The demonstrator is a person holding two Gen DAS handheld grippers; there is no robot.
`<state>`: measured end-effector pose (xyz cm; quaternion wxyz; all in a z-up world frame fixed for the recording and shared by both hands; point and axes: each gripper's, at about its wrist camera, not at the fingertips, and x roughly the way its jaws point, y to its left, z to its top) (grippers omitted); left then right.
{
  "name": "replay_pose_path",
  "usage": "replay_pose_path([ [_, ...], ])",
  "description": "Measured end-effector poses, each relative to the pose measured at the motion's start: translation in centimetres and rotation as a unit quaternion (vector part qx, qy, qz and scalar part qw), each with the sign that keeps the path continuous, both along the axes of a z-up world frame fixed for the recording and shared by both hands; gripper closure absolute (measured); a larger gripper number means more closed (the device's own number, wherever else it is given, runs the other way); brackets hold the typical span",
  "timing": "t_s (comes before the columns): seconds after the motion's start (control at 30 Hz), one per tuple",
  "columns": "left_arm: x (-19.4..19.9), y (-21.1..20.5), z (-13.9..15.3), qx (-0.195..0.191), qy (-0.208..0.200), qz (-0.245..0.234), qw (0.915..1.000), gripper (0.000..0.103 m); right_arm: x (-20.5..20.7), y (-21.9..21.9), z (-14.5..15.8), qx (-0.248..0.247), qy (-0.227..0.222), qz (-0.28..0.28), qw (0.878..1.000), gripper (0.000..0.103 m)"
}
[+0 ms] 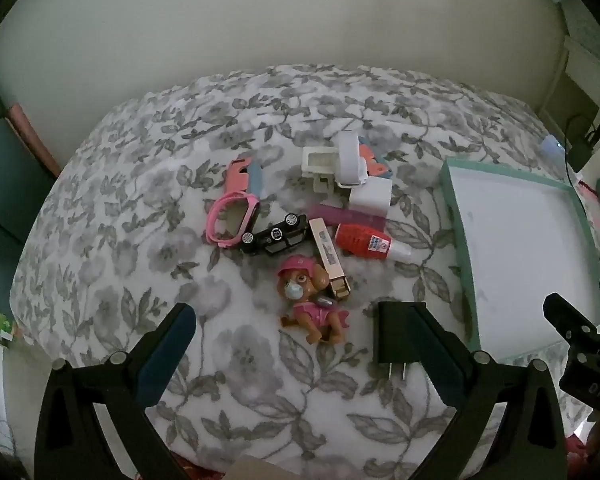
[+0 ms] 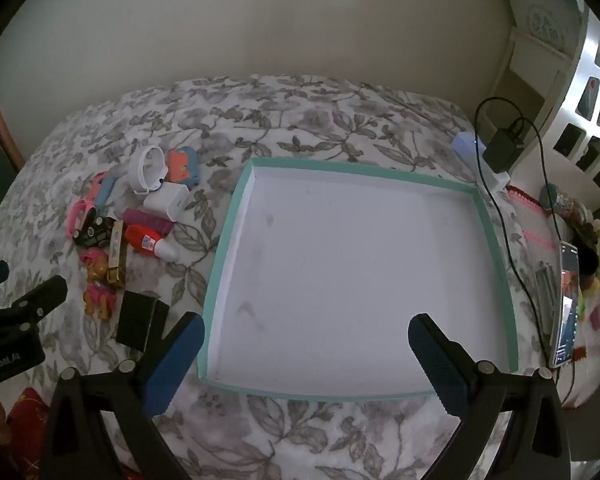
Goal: Organize rigid objects
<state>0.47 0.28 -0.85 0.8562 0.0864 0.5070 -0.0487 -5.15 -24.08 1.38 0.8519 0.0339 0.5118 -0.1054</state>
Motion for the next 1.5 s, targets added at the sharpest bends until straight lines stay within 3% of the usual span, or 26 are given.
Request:
replay_pose_path([
  [1.5,0.08,0.48,-0.64,0.011,0.009,0.014,0.9998,0.000,0.23,0.17,-0.11,-0.003,0.007,0.000,1.000,0.000],
])
